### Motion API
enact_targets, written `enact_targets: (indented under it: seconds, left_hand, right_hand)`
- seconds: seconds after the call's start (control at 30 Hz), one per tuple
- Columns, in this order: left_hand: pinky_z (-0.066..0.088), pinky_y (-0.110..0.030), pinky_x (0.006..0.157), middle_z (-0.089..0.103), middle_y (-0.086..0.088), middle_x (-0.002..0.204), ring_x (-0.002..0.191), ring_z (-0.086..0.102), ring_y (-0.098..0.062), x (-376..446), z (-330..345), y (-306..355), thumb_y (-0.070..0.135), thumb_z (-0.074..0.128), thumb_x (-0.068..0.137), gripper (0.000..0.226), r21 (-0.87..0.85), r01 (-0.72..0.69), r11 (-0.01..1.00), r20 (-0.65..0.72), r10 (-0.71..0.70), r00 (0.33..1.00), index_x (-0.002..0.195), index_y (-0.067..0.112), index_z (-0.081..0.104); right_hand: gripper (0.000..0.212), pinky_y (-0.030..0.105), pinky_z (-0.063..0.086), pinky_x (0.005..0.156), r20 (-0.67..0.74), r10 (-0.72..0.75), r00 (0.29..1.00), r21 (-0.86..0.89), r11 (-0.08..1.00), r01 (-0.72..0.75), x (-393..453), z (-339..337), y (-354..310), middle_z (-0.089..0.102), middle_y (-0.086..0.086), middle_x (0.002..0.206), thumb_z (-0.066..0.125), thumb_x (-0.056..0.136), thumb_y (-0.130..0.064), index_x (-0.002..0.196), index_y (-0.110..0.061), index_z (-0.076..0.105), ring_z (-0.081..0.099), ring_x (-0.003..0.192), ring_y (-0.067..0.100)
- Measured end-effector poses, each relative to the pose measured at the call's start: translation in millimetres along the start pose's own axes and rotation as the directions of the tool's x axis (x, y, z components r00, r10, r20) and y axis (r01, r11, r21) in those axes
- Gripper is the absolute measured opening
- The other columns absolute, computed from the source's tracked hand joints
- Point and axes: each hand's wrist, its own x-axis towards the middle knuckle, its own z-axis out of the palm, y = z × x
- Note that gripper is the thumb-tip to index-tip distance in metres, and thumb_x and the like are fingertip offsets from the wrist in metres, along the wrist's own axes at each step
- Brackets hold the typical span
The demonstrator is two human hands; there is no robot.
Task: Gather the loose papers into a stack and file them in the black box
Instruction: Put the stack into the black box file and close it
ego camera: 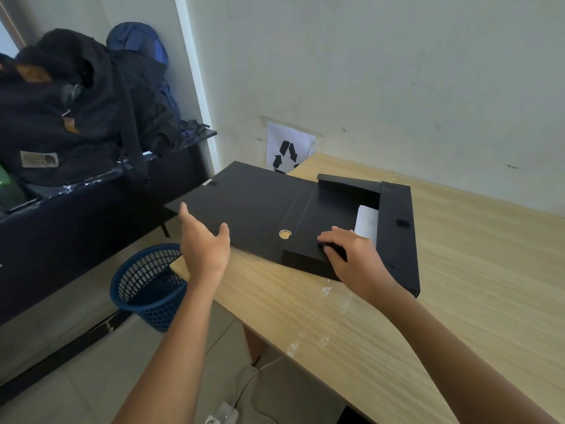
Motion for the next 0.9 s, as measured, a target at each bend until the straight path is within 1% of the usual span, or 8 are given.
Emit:
enact_targets:
  seconds: [0.13, 0.23, 0.3, 0.43, 0.57, 0.7, 0.8, 0.9]
  left_hand:
    - [0.057, -0.039, 0.096, 0.046, -0.016, 0.152, 0.113, 0.066, -0.022, -10.5, -0.9, 23.5, 0.009, 0.072, 0.091, 0.105, -0.225, -0.049, 0.973, -0.056, 0.037, 0.998, 0.161, 0.027, -0.004]
    - [0.055, -0.023, 0.086, 0.051, -0.007, 0.147, 0.108, 0.065, -0.015, -21.3, -0.7, 47.6, 0.007, 0.071, 0.092, 0.095, -0.375, -0.091, 0.923, -0.067, 0.072, 0.995, 0.162, 0.020, 0.008]
    - [0.057, -0.022, 0.087, 0.057, -0.002, 0.142, 0.109, 0.070, -0.014, -28.3, 2.2, 63.8, 0.004, 0.070, 0.092, 0.079, -0.499, -0.130, 0.857, -0.037, 0.129, 0.991, 0.158, 0.021, 0.029]
    - [0.058, -0.026, 0.090, 0.070, 0.006, 0.125, 0.108, 0.070, -0.006, -51.5, 13.4, 97.6, 0.004, 0.067, 0.092, 0.048, -0.566, -0.257, 0.783, 0.071, 0.357, 0.932, 0.137, 0.020, 0.061]
    - [0.060, -0.027, 0.088, 0.071, 0.016, 0.119, 0.110, 0.067, -0.001, -84.9, 27.4, 118.6, 0.005, 0.064, 0.095, 0.037, -0.498, -0.476, 0.725, 0.242, 0.642, 0.727, 0.126, 0.025, 0.070]
    - [0.056, -0.027, 0.093, 0.070, 0.021, 0.120, 0.110, 0.064, 0.002, -106.8, 48.2, 112.5, 0.007, 0.064, 0.095, 0.040, -0.326, -0.741, 0.588, 0.465, 0.782, 0.416, 0.124, 0.034, 0.071]
    - [0.057, -0.032, 0.084, 0.068, 0.022, 0.119, 0.108, 0.060, -0.002, -116.6, 62.2, 103.5, 0.012, 0.060, 0.098, 0.039, -0.228, -0.822, 0.522, 0.555, 0.764, 0.330, 0.124, 0.039, 0.070]
    - [0.053, -0.029, 0.088, 0.065, 0.021, 0.117, 0.110, 0.053, -0.001, -119.7, 67.3, 98.0, 0.015, 0.061, 0.100, 0.036, -0.228, -0.831, 0.508, 0.610, 0.739, 0.285, 0.126, 0.038, 0.070]
  right_hand:
    - [0.021, 0.048, 0.033, 0.117, -0.049, 0.048, 0.998, -0.123, 0.991, -0.053, -10.4, -17.8, 11.5, 0.072, -0.007, 0.118, 0.066, 0.094, -0.023, 0.114, -0.025, 0.074, 0.061, 0.116, 0.013]
    - [0.021, 0.049, 0.033, 0.116, -0.258, 0.095, 0.961, -0.261, 0.951, -0.164, -24.7, -27.2, 24.0, 0.066, 0.001, 0.132, 0.069, 0.091, -0.028, 0.111, -0.024, 0.075, 0.048, 0.133, 0.026]
    - [0.033, 0.045, 0.035, 0.114, -0.359, 0.267, 0.894, -0.121, 0.937, -0.329, -35.1, -36.9, 29.7, 0.051, 0.005, 0.148, 0.071, 0.090, -0.028, 0.122, -0.021, 0.069, 0.033, 0.143, 0.028]
    - [0.059, 0.043, 0.047, 0.109, -0.248, 0.551, 0.797, 0.299, 0.826, -0.478, -43.2, -56.7, 41.6, 0.051, 0.006, 0.145, 0.076, 0.086, -0.028, 0.139, -0.014, 0.053, 0.049, 0.132, 0.023]
    - [0.061, 0.040, 0.052, 0.100, -0.153, 0.645, 0.749, 0.512, 0.700, -0.498, -47.7, -72.0, 48.2, 0.055, 0.005, 0.142, 0.074, 0.088, -0.015, 0.144, -0.014, 0.049, 0.052, 0.132, 0.023]
    - [0.050, 0.037, 0.052, 0.101, -0.142, 0.593, 0.792, 0.448, 0.752, -0.483, -49.6, -75.6, 54.9, 0.058, 0.003, 0.140, 0.062, 0.096, -0.007, 0.144, -0.014, 0.049, 0.053, 0.132, 0.021]
    - [0.045, 0.026, 0.048, 0.097, -0.217, 0.570, 0.793, 0.428, 0.785, -0.447, -53.1, -79.1, 58.8, 0.052, 0.004, 0.147, 0.036, 0.104, -0.001, 0.147, -0.011, 0.045, 0.052, 0.133, 0.023]
    - [0.047, 0.026, 0.046, 0.096, -0.207, 0.582, 0.786, 0.577, 0.722, -0.382, -55.8, -82.3, 60.2, 0.043, -0.002, 0.149, 0.023, 0.108, -0.009, 0.151, -0.017, 0.039, 0.051, 0.133, 0.022]
